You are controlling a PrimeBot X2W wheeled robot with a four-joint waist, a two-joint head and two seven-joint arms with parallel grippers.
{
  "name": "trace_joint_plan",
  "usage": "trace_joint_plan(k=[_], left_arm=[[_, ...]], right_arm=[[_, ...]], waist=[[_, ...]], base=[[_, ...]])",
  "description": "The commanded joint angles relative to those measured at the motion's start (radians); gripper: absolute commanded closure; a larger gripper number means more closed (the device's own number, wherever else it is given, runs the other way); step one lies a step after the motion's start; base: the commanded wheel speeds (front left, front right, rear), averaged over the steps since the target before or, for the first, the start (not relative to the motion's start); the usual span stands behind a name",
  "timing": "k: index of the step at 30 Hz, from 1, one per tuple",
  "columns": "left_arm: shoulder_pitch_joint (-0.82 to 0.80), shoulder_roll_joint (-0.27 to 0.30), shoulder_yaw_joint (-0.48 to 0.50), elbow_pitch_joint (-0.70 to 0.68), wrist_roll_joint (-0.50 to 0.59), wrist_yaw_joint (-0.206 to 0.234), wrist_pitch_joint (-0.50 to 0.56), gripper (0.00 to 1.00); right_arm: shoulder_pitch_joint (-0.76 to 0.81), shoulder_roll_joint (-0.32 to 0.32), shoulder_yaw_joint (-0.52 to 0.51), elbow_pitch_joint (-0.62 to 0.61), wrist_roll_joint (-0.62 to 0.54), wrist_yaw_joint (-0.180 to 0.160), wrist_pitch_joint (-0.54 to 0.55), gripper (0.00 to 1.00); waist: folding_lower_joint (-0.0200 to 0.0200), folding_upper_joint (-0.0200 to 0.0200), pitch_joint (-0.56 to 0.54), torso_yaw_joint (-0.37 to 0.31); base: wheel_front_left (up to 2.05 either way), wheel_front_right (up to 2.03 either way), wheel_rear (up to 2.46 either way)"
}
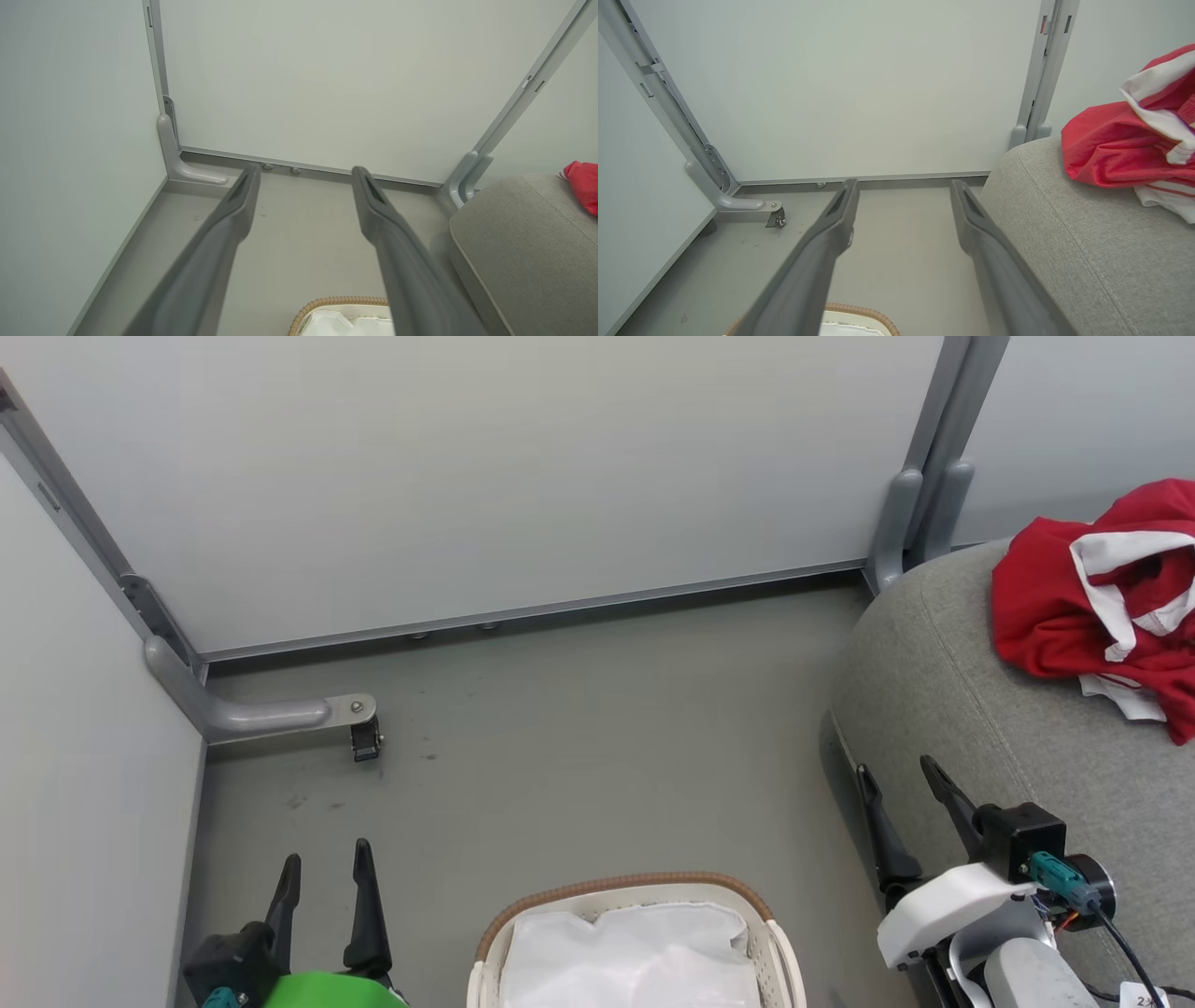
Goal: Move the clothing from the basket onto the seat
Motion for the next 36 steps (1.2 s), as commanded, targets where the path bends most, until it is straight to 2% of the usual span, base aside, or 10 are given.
trace_joint_plan(k=[1,20,21,25,36], left_arm=[[0.012,0.001,-0.004,0.001,-0.002,0.004,0.000,0.00],[0.026,0.001,-0.010,0.014,0.000,0.001,0.000,0.00],[0.009,0.000,-0.011,0.011,0.001,0.003,0.000,1.00],[0.008,-0.001,-0.012,0.037,-0.012,0.002,0.004,1.00],[-0.018,-0.001,0.023,0.030,-0.196,-0.015,0.060,1.00]], right_arm=[[-0.007,-0.004,0.000,0.002,0.007,-0.001,-0.002,0.00],[0.015,-0.004,0.022,-0.015,0.014,-0.001,-0.002,0.00],[0.002,0.000,0.023,-0.014,0.010,0.000,0.000,1.00],[0.012,0.004,0.020,0.010,0.023,0.000,0.007,1.00],[0.016,0.003,-0.008,-0.013,0.236,0.000,0.063,1.00]], waist=[[0.0001,0.0000,-0.001,0.002],[0.0001,0.0000,-0.015,0.001],[0.0001,0.0000,-0.015,0.001],[0.0001,0.0000,-0.015,0.001],[0.0001,0.0000,-0.013,0.002]], base=[[0.00,0.00,0.00],[0.00,0.00,0.00],[0.00,0.00,0.00],[0.00,0.00,0.00],[0.00,0.00,0.00]])
